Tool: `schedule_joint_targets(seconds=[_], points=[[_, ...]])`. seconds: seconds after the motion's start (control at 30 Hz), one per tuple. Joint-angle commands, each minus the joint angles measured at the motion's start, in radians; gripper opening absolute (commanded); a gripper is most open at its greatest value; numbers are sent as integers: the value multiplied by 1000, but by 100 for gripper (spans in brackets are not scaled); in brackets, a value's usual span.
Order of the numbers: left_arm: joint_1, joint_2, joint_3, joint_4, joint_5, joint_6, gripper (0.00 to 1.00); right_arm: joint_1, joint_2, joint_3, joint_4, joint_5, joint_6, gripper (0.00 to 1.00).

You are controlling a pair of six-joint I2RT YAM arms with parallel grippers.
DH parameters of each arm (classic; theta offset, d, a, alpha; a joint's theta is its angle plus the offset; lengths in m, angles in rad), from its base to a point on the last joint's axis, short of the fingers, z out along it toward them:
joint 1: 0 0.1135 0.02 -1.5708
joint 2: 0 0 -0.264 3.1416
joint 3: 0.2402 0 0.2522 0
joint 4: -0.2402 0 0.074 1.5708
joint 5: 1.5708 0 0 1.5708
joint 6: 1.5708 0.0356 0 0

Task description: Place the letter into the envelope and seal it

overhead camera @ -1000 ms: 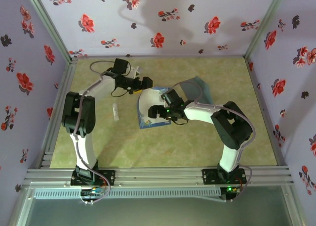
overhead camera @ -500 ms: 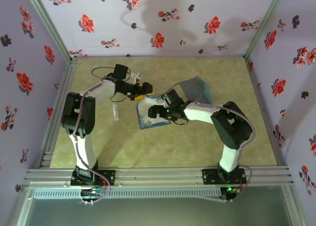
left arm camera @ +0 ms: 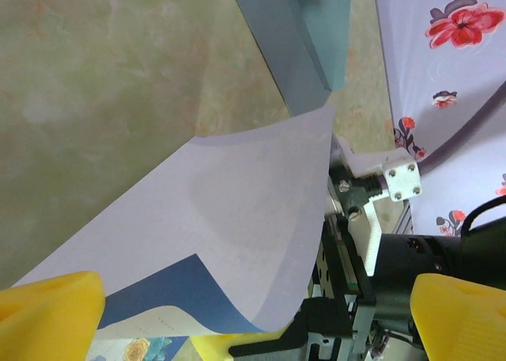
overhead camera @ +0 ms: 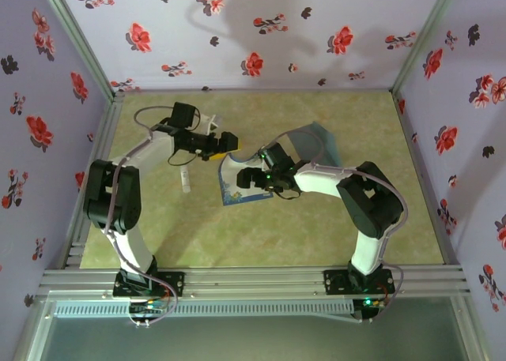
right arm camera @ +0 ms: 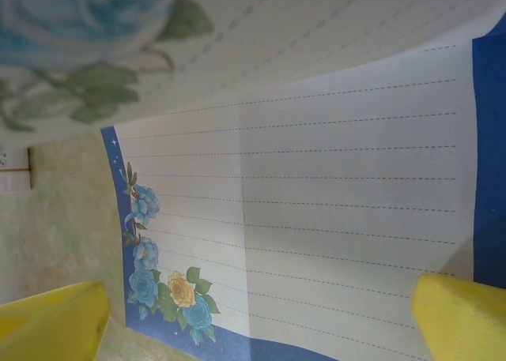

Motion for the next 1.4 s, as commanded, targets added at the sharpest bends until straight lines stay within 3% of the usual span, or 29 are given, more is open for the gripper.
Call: schedule_joint_targets(seconds=[0.0,0.33,1.37], points=[[8,-33,-5,-59,16,57,100,1,43,-11,-33,8,-6,99],[9,-95,-21,-174,16,168,100,2,33,-21,-34,15,-4,99],[8,-26,-38,-138,-29,150,100,1,-126,38,-126,29,17,99]])
